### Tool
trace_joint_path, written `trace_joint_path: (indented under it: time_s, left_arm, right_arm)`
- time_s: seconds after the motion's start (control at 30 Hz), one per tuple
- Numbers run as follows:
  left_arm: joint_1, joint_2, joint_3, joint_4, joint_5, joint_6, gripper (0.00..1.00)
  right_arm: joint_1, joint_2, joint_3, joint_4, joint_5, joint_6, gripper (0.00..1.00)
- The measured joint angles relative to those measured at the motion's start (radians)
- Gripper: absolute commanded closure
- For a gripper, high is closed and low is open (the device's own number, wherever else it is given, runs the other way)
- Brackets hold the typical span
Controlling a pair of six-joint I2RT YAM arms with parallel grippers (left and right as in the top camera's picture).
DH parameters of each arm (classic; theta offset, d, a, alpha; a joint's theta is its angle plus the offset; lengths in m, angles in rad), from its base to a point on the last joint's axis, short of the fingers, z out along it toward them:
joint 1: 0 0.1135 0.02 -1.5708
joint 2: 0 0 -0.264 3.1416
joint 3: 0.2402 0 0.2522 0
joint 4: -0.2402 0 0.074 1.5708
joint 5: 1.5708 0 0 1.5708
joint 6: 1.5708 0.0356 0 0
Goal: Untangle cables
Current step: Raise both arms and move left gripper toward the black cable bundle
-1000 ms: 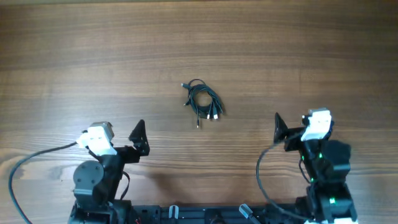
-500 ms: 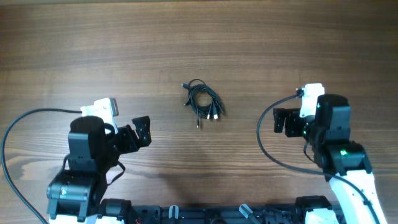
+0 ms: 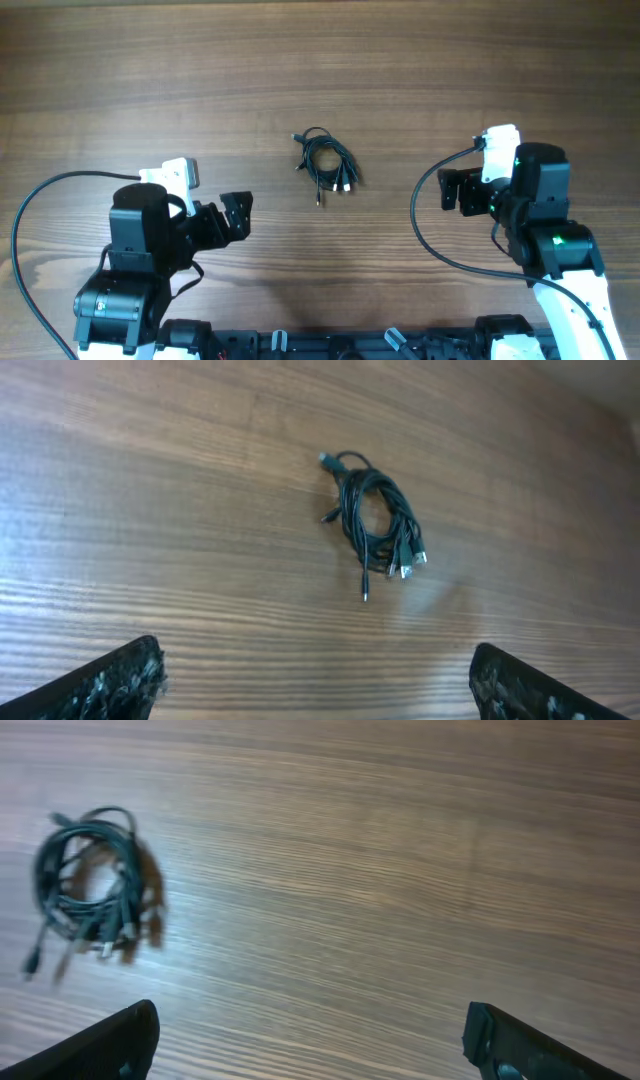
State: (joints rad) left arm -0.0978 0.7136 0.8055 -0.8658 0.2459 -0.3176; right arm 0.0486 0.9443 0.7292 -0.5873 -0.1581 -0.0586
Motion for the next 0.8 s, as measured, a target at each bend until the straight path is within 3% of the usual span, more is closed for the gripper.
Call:
trace_joint_path:
  time_s: [0.37,0.7,0.8]
  left_arm:
    - [0.000,0.037,0.005,0.113,-0.021,-0.037,0.00]
    - [0.000,0.411,0.205,0.157,-0.035,-0.048,0.00]
    - [-0.018,0.495,0.246,0.242,-0.039,-0.048,0.00]
  right_arm:
    - [0.000,0.000,0.000,0.023,-0.059,0.057,0.00]
    - [0.000,0.000,0.000,0.027,-0.063,0.198,0.00]
    - [0.000,0.000,0.000,0.019,-0.063,0.222,0.00]
